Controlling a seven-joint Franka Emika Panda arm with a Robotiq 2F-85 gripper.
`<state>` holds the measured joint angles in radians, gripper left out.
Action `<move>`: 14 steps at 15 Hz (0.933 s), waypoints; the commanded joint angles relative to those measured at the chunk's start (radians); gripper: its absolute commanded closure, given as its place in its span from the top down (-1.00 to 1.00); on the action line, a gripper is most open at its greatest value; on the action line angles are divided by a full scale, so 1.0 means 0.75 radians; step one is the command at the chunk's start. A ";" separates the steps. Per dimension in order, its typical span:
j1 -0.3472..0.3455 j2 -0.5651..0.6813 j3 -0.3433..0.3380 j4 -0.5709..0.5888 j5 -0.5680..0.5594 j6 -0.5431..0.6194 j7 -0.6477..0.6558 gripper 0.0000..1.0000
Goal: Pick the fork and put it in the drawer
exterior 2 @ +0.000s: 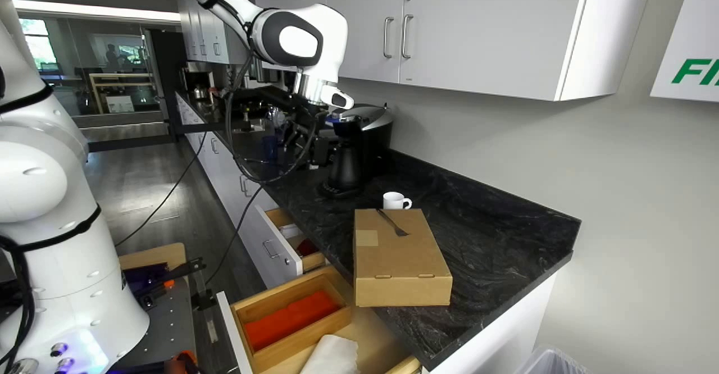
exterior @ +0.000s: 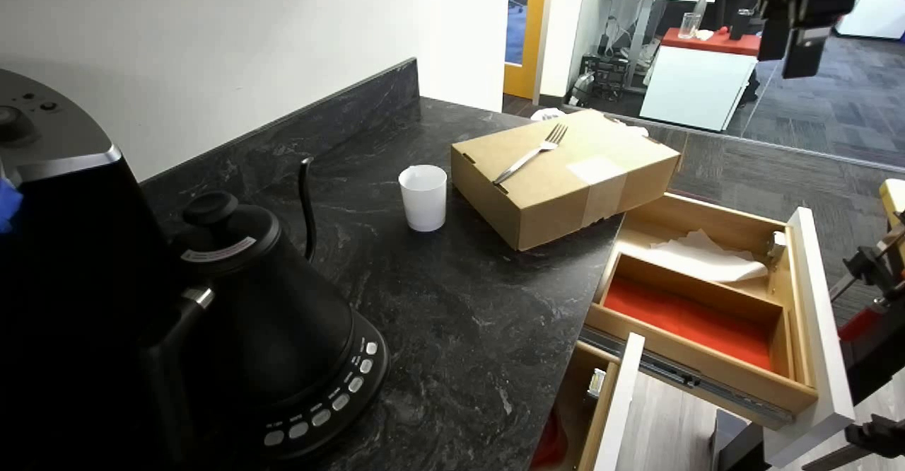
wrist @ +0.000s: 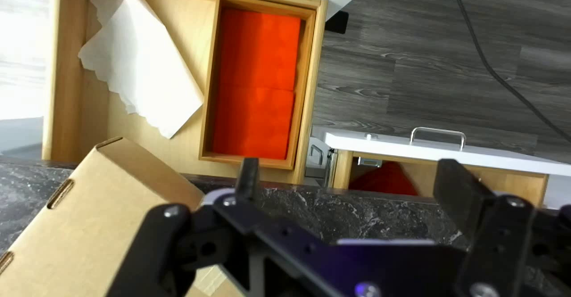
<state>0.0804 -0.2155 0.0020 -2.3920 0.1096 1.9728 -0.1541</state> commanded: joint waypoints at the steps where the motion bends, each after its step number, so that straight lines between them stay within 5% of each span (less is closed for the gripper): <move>1: -0.033 0.114 -0.002 0.156 -0.047 -0.019 -0.022 1.00; 14: -0.060 0.278 0.001 0.310 -0.099 -0.010 -0.062 1.00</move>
<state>0.0492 -0.0284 0.0002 -2.1916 0.0486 1.9728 -0.1771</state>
